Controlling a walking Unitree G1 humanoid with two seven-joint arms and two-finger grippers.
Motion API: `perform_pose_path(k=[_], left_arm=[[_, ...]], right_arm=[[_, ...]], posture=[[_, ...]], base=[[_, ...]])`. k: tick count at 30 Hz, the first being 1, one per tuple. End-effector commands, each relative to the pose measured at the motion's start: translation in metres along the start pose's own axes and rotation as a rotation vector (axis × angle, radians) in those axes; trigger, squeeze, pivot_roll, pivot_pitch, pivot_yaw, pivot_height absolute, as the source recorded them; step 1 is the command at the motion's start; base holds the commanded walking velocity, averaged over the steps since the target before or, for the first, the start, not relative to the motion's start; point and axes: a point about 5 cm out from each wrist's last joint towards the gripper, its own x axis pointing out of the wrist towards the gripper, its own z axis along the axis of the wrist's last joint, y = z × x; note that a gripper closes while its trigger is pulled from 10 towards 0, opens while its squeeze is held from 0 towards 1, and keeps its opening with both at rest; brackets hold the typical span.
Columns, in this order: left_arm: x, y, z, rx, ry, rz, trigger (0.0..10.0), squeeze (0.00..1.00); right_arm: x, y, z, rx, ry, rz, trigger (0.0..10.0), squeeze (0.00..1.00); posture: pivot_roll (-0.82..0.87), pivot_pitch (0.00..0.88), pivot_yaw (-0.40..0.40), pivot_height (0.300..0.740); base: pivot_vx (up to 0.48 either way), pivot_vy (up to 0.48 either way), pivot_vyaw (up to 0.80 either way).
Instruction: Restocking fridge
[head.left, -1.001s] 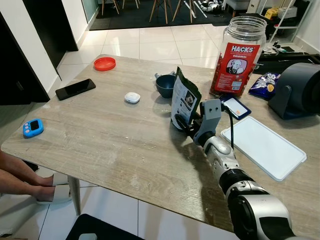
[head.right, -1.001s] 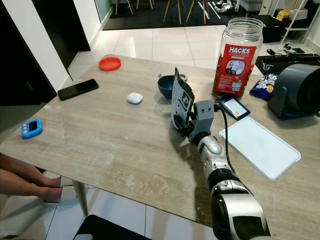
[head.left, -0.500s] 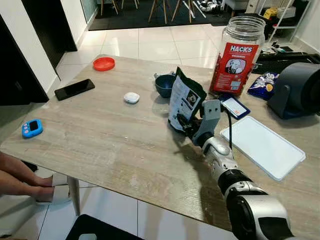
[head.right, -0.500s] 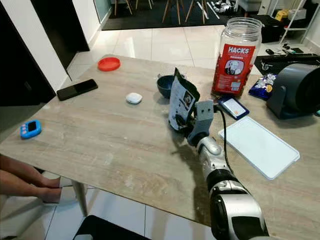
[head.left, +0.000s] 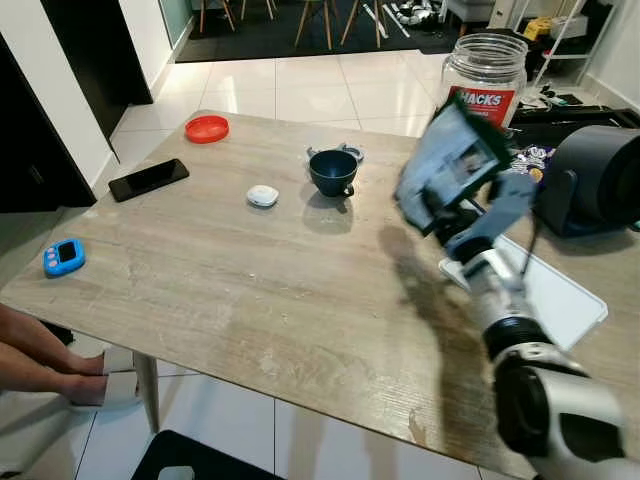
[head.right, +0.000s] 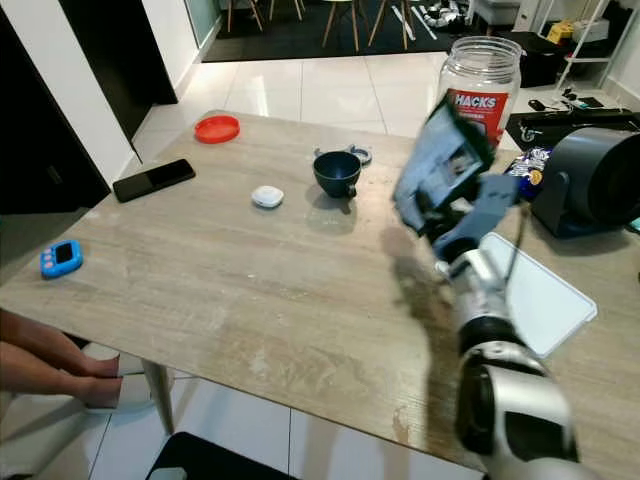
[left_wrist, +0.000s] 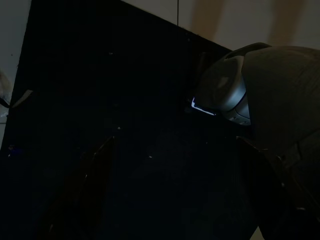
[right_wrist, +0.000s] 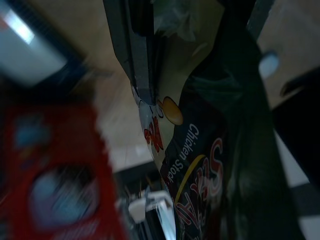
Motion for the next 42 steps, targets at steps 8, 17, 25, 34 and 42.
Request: perform_pose_path(k=[8,17,25,34,42], left_arm=[[0.005,-0.018,-0.001,-0.006,0.021,-0.056,10.0,0.0],[0.006,-0.019,0.001,-0.013,0.018,-0.055,10.0,0.0],[0.006,-0.017,0.001,-0.021,0.021,-0.047,10.0,0.0],[0.006,-0.019,0.0,-0.021,0.026,-0.047,10.0,0.0],[0.006,-0.02,0.0,-0.02,0.026,-0.05,10.0,0.0]], right_arm=[[-0.012,-0.044,0.074,-0.071,-0.206,-0.055,10.0,0.0],[-0.047,-0.1,0.123,-0.226,-0.252,-0.436,10.0,0.0],[-0.114,-0.156,0.136,-0.44,-0.094,-0.92,10.0,0.0],[-0.177,-0.186,0.117,-0.574,0.158,-1.219,10.0,0.0],[-0.199,-0.192,0.1,-0.586,0.243,-1.286,10.0,0.0]], posture=[[0.09,0.006,-0.012,0.74],[0.09,0.0,-0.013,0.74],[0.08,0.0,-0.019,0.74],[0.07,0.0,-0.021,0.74],[0.06,0.0,-0.022,0.74]], base=[[0.0,0.0,0.0],[0.0,0.0,0.0],[0.0,0.0,0.0],[0.0,0.0,-0.36],[0.0,0.0,-0.8]])
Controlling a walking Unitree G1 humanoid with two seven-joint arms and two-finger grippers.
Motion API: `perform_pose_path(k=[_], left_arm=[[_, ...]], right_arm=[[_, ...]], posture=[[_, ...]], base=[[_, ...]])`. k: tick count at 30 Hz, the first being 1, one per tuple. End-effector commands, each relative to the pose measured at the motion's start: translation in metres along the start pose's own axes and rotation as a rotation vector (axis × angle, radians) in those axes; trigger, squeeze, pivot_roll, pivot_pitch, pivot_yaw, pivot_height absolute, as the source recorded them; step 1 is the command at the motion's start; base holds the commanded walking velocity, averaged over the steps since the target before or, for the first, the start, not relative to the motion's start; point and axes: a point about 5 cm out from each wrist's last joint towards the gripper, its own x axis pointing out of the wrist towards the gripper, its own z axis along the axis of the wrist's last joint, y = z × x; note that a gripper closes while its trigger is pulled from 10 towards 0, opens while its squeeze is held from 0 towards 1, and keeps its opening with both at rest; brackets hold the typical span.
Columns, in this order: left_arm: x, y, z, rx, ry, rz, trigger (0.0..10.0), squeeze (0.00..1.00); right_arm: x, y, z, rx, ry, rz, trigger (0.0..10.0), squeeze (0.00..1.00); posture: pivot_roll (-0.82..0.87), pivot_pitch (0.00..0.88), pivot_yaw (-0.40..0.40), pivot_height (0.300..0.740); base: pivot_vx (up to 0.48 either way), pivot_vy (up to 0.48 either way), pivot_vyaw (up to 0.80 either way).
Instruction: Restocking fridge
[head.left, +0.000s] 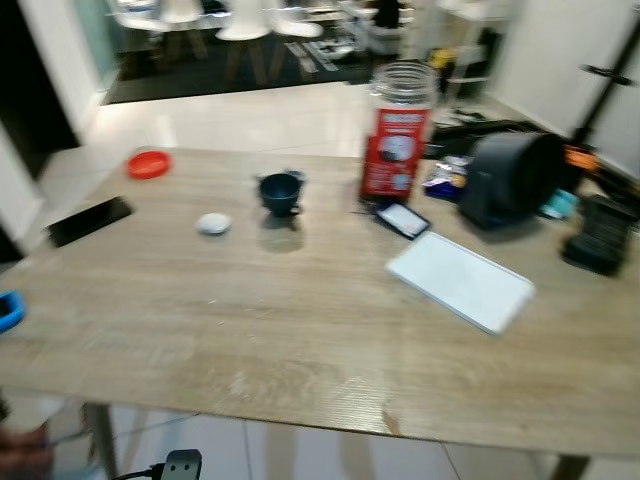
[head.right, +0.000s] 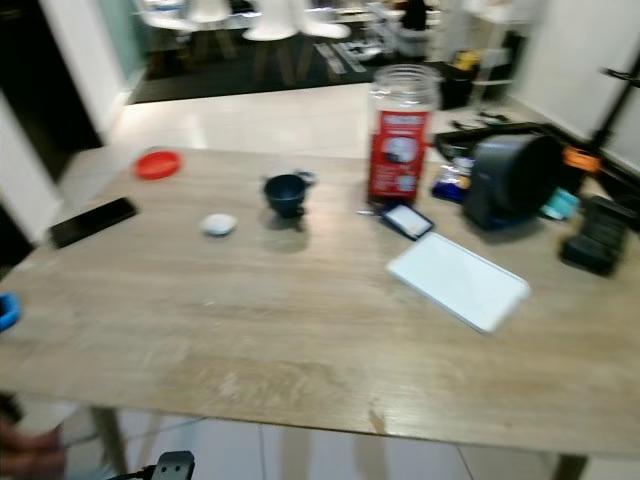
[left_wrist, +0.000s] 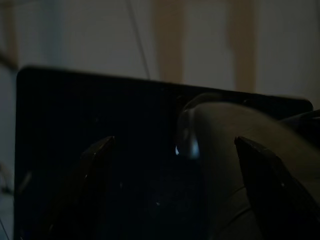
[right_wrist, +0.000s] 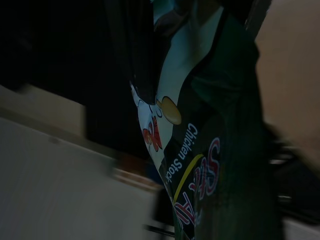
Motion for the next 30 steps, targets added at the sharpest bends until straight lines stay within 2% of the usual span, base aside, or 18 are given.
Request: perform_pose_path(k=[1,9,13,14,15,16,21,25,27,30], left_arm=[[0.0,-0.012,-0.015,-0.014,0.058,-0.034,10.0,0.0],[0.0,-0.013,-0.016,-0.019,0.057,-0.033,10.0,0.0],[-0.001,-0.011,-0.018,-0.018,0.063,-0.028,10.0,0.0],[-0.001,-0.011,-0.018,-0.018,0.063,-0.028,10.0,0.0],[-0.001,-0.011,-0.018,-0.017,0.066,-0.027,10.0,0.0],[-0.001,-0.011,-0.018,-0.017,0.066,-0.027,10.0,0.0],[0.0,-0.012,-0.018,-0.016,0.066,-0.027,10.0,0.0],[0.0,-0.013,-0.018,-0.015,0.066,-0.027,10.0,0.0],[0.0,-0.012,-0.018,-0.013,0.067,-0.027,10.0,0.0],[-0.001,-0.012,-0.019,-0.012,0.069,-0.025,10.0,0.0]], right_arm=[[-0.001,-0.007,-0.007,-0.005,0.03,-0.038,10.0,0.0],[-0.005,-0.013,-0.026,-0.042,0.094,-0.079,10.0,0.0],[-0.012,-0.017,-0.049,-0.072,0.165,-0.09,10.0,0.0],[-0.012,-0.017,-0.049,-0.072,0.165,-0.09,10.0,0.0],[-0.018,-0.016,-0.063,-0.091,0.206,-0.08,10.0,0.0],[-0.018,-0.016,-0.063,-0.091,0.206,-0.08,10.0,0.0],[-0.04,-0.004,-0.109,-0.172,0.335,-0.015,10.0,0.0],[-0.051,0.004,-0.125,-0.201,0.378,0.021,10.0,0.0],[-0.067,0.015,-0.147,-0.246,0.435,0.082,10.0,0.0],[-0.079,0.023,-0.161,-0.271,0.479,0.125,10.0,0.0]], posture=[[0.06,0.0,-0.022,0.74],[0.06,0.0,-0.028,0.74],[0.06,0.0,-0.027,0.74],[0.06,0.0,-0.027,0.74],[0.06,0.0,-0.027,0.74],[0.06,0.0,-0.027,0.74],[0.06,0.0,-0.026,0.74],[0.06,0.0,-0.025,0.74],[0.06,0.0,-0.025,0.74],[0.06,0.001,-0.023,0.74]], base=[[0.0,0.0,-0.8],[0.0,0.0,-0.8],[0.0,0.0,-0.8],[0.0,0.0,-0.8],[0.0,0.0,-0.8],[0.0,0.0,-0.8],[0.0,0.0,-0.8],[0.0,0.0,-0.8],[0.0,0.0,-0.8],[0.0,0.0,-0.8]])
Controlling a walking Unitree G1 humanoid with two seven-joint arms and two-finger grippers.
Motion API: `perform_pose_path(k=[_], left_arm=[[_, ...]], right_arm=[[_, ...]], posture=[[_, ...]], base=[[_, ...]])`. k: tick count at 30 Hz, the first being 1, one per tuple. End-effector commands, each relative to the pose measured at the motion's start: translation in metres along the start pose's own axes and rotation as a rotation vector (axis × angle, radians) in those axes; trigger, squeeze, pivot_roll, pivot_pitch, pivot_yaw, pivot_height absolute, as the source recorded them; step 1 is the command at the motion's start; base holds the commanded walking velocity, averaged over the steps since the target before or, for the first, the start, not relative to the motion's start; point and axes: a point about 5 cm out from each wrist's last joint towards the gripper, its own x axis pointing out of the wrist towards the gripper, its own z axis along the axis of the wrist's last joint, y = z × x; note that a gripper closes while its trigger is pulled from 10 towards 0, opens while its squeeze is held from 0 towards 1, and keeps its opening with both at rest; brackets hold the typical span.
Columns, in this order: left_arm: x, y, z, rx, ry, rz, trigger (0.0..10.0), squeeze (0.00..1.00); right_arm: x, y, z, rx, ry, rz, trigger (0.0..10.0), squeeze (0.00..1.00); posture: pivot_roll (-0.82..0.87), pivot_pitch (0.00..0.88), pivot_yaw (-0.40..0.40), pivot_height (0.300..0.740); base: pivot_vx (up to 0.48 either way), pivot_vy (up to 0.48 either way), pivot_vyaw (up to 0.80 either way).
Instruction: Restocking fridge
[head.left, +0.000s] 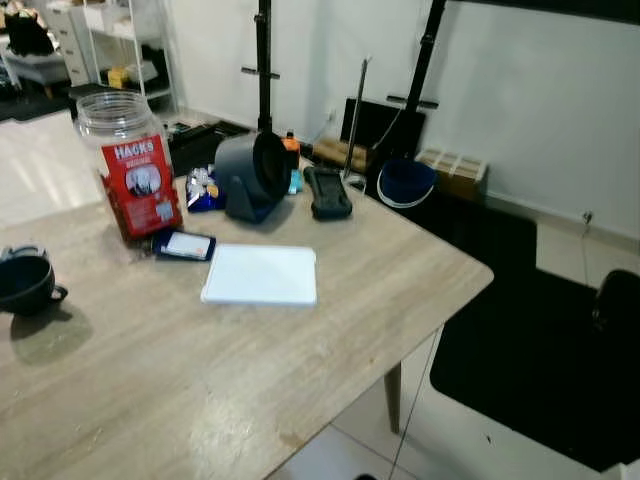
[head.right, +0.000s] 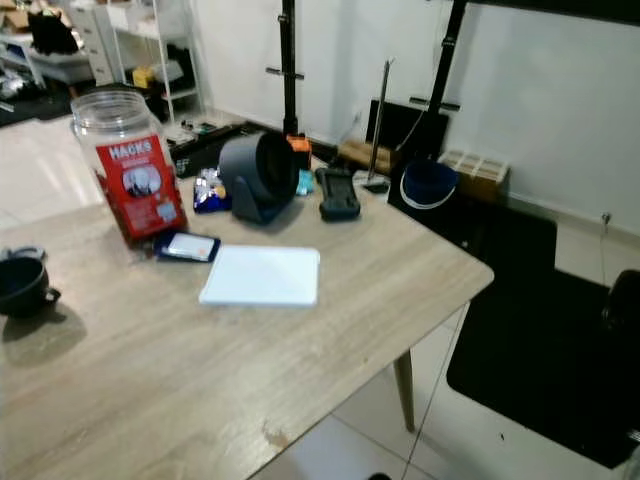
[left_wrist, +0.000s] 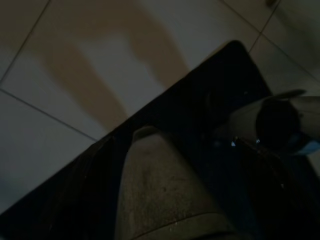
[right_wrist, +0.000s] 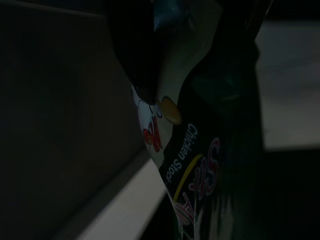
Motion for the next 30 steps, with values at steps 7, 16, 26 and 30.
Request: perform_pose_path(k=[7,16,26,30], left_arm=[[-0.003,0.004,-0.012,0.009,0.068,0.006,10.0,0.0],[-0.002,0.002,-0.011,0.023,0.07,-0.002,10.0,0.0],[-0.003,0.004,-0.012,0.027,0.075,0.001,10.0,0.0],[-0.003,0.003,-0.014,0.025,0.083,-0.005,10.0,0.0]], right_arm=[[-0.014,0.028,-0.045,-0.143,0.108,0.128,10.0,0.0],[-0.034,0.064,-0.077,-0.284,0.159,0.292,10.0,0.0],[-0.042,0.081,-0.083,-0.358,0.15,0.369,10.0,0.0],[-0.043,0.082,-0.083,-0.376,0.149,0.377,10.0,0.0]], posture=[[0.07,0.001,-0.024,0.74],[0.07,0.0,-0.023,0.74],[0.07,0.004,-0.015,0.74],[0.07,0.004,-0.015,0.74]], base=[[0.0,0.0,-0.8],[0.0,0.0,-0.8],[0.0,0.0,-0.8],[0.0,0.0,-0.8]])
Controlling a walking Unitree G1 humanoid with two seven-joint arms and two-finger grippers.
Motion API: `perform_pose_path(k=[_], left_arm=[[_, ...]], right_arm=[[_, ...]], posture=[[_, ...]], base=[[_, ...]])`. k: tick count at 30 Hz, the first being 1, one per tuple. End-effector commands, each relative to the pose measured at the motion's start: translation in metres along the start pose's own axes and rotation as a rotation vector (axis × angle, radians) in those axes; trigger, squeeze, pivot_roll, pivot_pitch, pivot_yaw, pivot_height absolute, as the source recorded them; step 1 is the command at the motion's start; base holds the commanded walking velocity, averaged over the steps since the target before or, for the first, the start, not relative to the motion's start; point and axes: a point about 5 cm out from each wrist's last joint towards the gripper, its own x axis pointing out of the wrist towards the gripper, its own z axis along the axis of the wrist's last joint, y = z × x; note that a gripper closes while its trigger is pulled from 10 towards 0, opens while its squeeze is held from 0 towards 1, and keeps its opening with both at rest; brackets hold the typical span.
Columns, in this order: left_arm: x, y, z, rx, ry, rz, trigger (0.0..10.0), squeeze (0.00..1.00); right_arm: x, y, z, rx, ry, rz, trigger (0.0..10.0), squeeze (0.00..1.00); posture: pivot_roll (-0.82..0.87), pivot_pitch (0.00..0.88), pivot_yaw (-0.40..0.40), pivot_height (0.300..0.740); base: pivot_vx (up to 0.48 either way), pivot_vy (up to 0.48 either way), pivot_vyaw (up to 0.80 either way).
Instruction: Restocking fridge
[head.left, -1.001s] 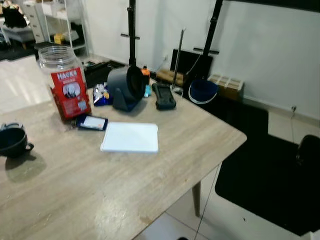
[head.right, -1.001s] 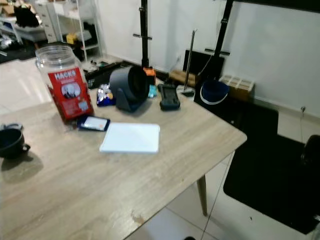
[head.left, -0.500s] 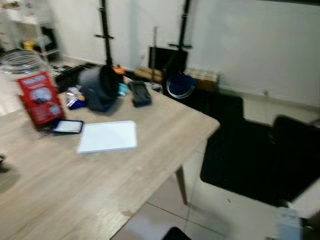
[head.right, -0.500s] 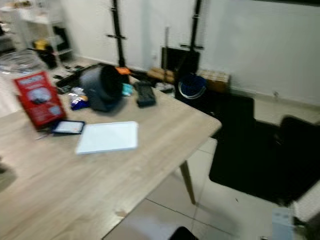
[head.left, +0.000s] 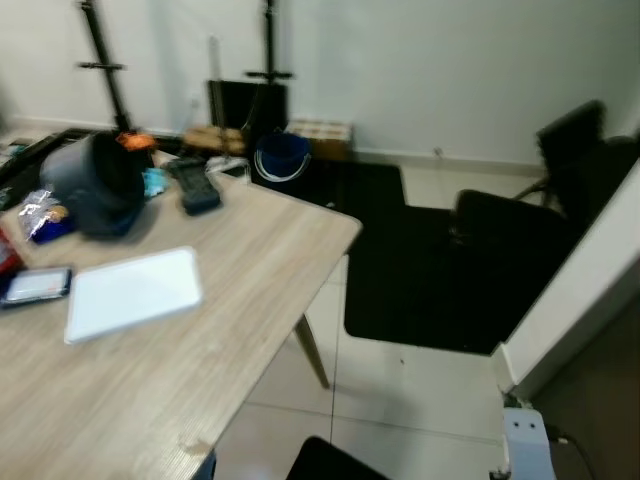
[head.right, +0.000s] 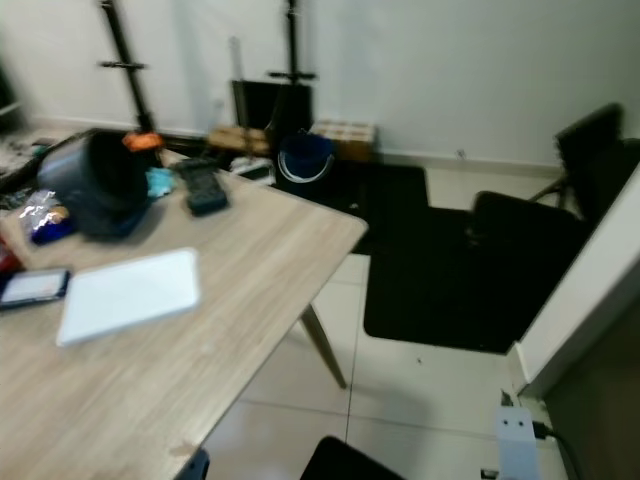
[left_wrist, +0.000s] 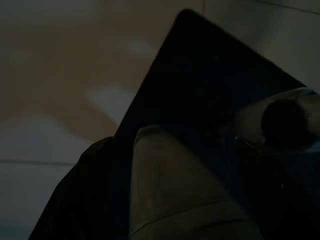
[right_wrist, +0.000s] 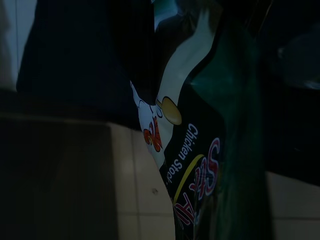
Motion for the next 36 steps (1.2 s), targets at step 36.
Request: perform_pose_path(k=[36], left_arm=[[-0.002,-0.001,-0.013,0.008,0.068,-0.008,10.0,0.0]], right_arm=[[-0.001,0.0,-0.012,-0.079,0.03,0.014,10.0,0.0]], posture=[[0.05,0.003,-0.013,0.74]], base=[[0.0,0.0,-0.8]])
